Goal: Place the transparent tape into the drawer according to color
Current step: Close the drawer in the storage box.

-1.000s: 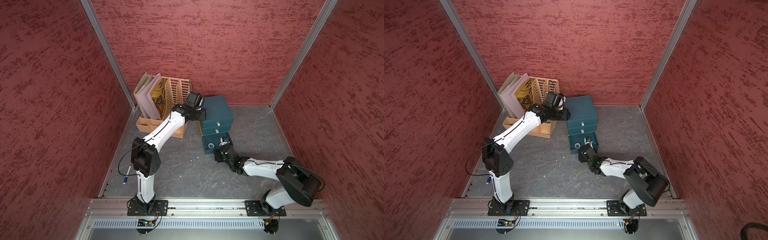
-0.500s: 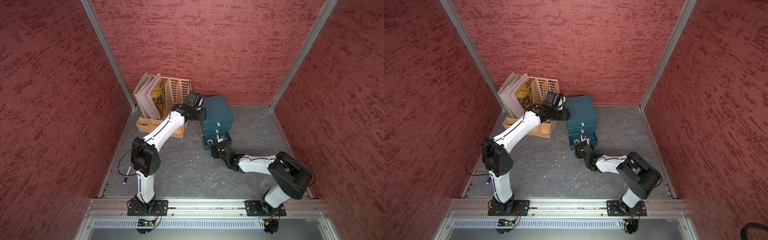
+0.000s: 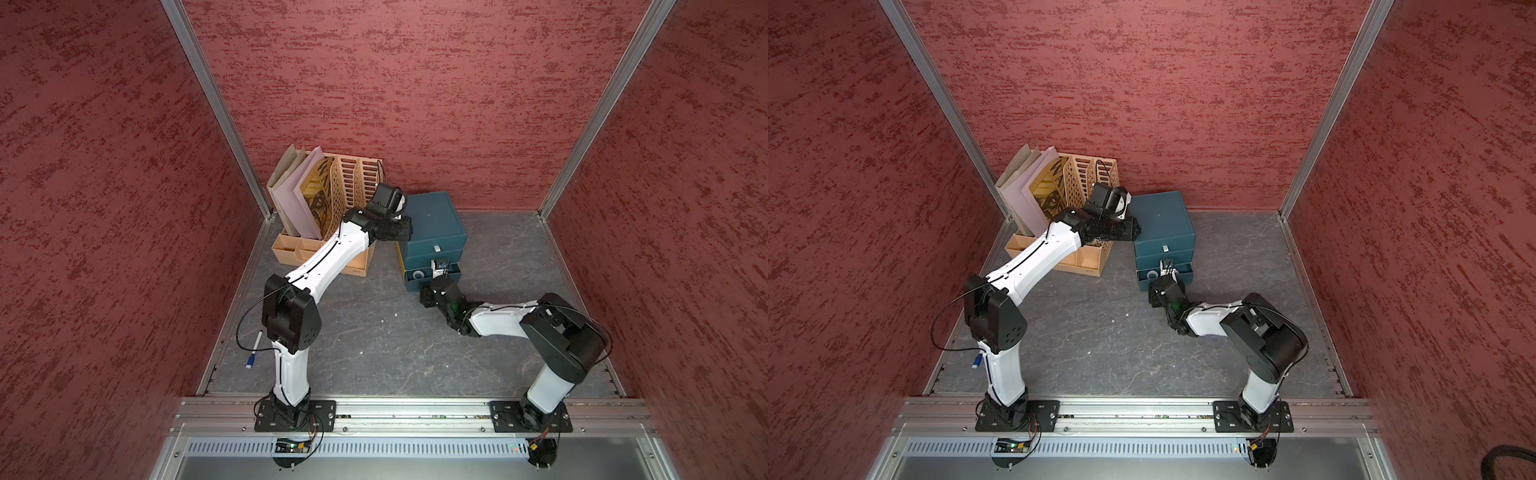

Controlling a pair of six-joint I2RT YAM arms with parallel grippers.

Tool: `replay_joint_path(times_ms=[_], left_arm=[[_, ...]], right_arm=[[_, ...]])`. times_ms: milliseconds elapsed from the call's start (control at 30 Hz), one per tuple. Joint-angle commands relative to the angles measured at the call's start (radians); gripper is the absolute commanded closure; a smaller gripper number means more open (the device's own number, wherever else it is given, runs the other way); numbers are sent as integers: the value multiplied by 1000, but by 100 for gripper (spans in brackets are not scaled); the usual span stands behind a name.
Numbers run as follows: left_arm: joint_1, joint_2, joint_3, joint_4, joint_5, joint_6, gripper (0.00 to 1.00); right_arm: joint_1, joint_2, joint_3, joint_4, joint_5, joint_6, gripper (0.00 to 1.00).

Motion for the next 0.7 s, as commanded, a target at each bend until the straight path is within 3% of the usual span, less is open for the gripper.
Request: replay_joint_path(times_ms=[0, 667], left_arm=[[7, 36, 14, -35, 10, 19, 54], [7, 46, 19, -38, 27, 15, 54]], right_arm=[[-16, 27, 34, 64, -3, -26, 31], [-67, 116, 106, 104, -39, -79, 31]])
